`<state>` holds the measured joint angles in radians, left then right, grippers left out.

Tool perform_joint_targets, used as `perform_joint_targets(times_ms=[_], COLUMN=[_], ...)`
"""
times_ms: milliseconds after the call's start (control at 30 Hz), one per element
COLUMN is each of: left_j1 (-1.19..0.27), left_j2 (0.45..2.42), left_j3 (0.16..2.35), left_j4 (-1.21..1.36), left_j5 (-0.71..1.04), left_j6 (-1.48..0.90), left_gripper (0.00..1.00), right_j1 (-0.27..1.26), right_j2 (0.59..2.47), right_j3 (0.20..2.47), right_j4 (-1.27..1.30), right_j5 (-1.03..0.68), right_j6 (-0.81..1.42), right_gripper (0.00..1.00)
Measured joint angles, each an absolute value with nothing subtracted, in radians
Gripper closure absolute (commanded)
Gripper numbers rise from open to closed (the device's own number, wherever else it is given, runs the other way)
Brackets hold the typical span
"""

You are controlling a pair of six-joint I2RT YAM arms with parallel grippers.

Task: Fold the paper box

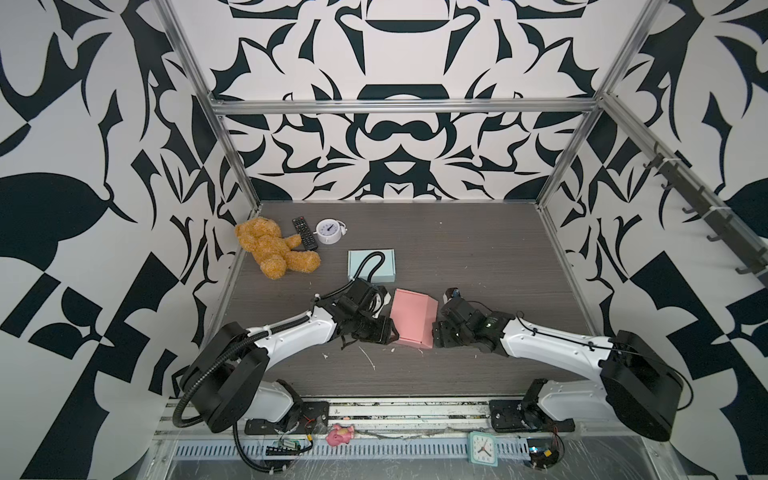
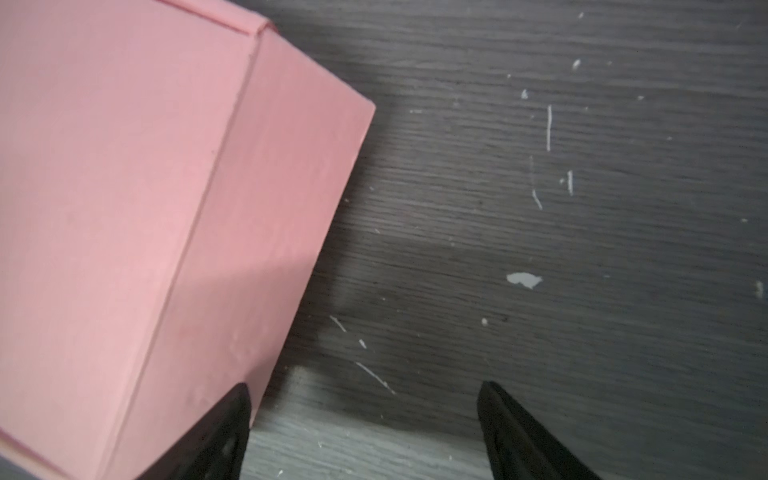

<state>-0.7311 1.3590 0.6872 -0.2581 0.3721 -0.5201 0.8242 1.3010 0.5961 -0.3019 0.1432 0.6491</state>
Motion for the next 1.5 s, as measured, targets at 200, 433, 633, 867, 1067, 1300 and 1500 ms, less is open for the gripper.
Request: perform_joint_targets(times_ms=[200,433,633,867,1067,1300,1500], left_j1=[-0.699,-0.659,-0.659,-0.661,-0.661,-0.668,-0.668], left_j2=[1.365,1.454,1.47,1.476,1.482,1.499,1.499], left_j3=[0.702,0.749,0.747,0.734,0.712,0.686,0.673], left_j4=[-0.274,-0.256,-0.227,-0.167,-0.144,-0.131,-0.112], left_j5=[0.371,0.389,0.417,0.455,0.455,0.456,0.456], left_j6=[-0.506,-0.493,-0.499,-0.526,-0.545,-0.56,-0.569], left_gripper=[0.45,0.5,0.55,0.57,0.62,0.68,0.68], right_j1=[0.824,0.824,0.824,0.824,0.823,0.82,0.821], right_j2=[1.301,1.303,1.31,1.337,1.363,1.376,1.405], right_j3=[0.596,0.596,0.596,0.598,0.608,0.609,0.627], right_j4=[-0.302,-0.302,-0.3,-0.287,-0.281,-0.266,-0.262], right_j5=[0.143,0.142,0.139,0.135,0.134,0.13,0.119], right_j6=[0.646,0.647,0.647,0.647,0.647,0.647,0.647], right_gripper=[0.13,0.13,0.14,0.14,0.15,0.16,0.16])
